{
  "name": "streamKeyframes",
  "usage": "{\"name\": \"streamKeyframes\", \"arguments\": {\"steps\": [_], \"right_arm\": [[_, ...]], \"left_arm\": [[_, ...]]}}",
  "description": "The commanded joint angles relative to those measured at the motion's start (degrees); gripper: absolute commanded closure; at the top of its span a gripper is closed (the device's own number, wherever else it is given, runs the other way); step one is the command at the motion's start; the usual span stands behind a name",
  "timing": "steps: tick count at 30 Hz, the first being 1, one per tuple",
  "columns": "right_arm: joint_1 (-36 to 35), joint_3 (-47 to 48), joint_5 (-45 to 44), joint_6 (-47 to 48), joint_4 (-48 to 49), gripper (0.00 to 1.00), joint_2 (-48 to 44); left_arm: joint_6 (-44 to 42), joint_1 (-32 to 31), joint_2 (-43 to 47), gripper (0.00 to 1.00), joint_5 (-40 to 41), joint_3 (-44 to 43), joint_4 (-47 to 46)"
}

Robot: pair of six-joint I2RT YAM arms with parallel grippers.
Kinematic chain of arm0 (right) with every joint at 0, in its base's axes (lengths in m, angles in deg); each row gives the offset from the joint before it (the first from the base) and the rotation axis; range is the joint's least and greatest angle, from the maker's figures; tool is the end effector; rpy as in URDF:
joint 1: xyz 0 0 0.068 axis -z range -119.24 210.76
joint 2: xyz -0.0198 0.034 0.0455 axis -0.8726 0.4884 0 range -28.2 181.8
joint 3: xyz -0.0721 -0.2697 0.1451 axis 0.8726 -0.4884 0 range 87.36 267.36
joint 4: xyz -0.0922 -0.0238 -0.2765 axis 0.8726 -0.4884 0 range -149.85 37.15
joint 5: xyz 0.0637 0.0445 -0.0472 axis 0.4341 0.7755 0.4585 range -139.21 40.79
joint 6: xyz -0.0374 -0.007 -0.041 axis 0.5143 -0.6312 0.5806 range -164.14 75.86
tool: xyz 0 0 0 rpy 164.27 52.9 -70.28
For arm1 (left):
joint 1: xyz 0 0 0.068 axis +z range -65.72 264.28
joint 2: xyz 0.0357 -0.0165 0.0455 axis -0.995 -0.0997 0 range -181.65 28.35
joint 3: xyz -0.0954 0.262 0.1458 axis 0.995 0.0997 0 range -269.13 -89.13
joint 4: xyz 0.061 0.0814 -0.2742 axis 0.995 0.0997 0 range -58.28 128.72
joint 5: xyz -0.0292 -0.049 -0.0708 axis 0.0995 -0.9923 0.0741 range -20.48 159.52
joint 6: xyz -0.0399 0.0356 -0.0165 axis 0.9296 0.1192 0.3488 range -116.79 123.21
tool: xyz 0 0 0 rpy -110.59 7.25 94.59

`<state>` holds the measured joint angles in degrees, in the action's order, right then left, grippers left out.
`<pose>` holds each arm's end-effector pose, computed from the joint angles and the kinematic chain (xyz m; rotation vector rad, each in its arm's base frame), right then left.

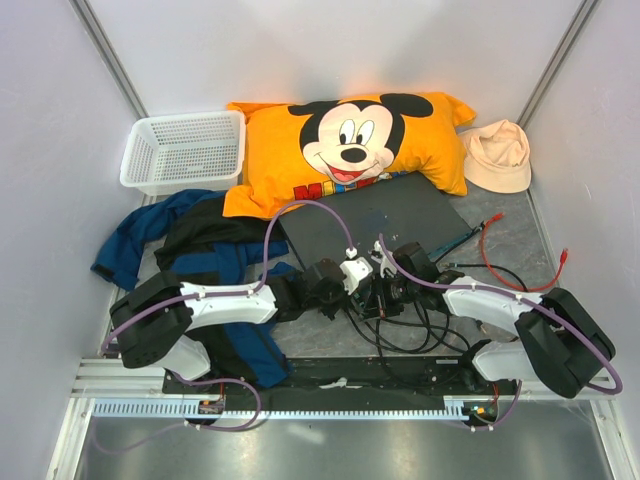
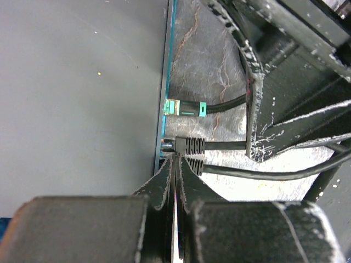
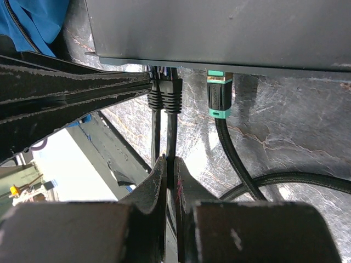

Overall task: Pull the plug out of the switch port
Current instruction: Pull the connector from the switch port.

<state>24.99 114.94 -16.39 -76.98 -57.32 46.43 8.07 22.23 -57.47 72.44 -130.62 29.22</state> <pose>0.1810 0.1562 0.1637 -0.3413 2.6528 1.1705 0.1527 -0.2837 0.1935 1.1060 2.0854 -0.5316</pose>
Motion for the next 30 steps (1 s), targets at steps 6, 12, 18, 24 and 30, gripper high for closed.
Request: {"name": "streamKeyframes", "arguments": {"steps": [6,12,18,24,30], "right_arm": [[0.3,0.7,-0.9,-1.3,7.6,1.00,1.0],[0.3,0.7,-1.2,-1.2,7.6,1.00,1.0],[0.3,1.1,-1.0,-1.2,7.7,1.00,1.7],[0.3,0.9,-1.0,-1.0,7.6,1.00,1.7],[0.3,0.7,-1.1,-0.9,7.6,1.00,1.4]], "left_arm": [[-4.8,-0.4,0.3,0.98,0.8,-0.8,-2.4],[-4.8,-0.4,0.2,0.98,1.1,-1.9,-3.7],[-6.8,-0.5,-0.7,0.98,3.2,-1.2,-5.0],[-7.0,-0.5,-2.5,0.98,1.7,-2.1,-5.8],[-5.9,-0.4,-3.7,0.98,4.3,-1.3,-6.1]]}}
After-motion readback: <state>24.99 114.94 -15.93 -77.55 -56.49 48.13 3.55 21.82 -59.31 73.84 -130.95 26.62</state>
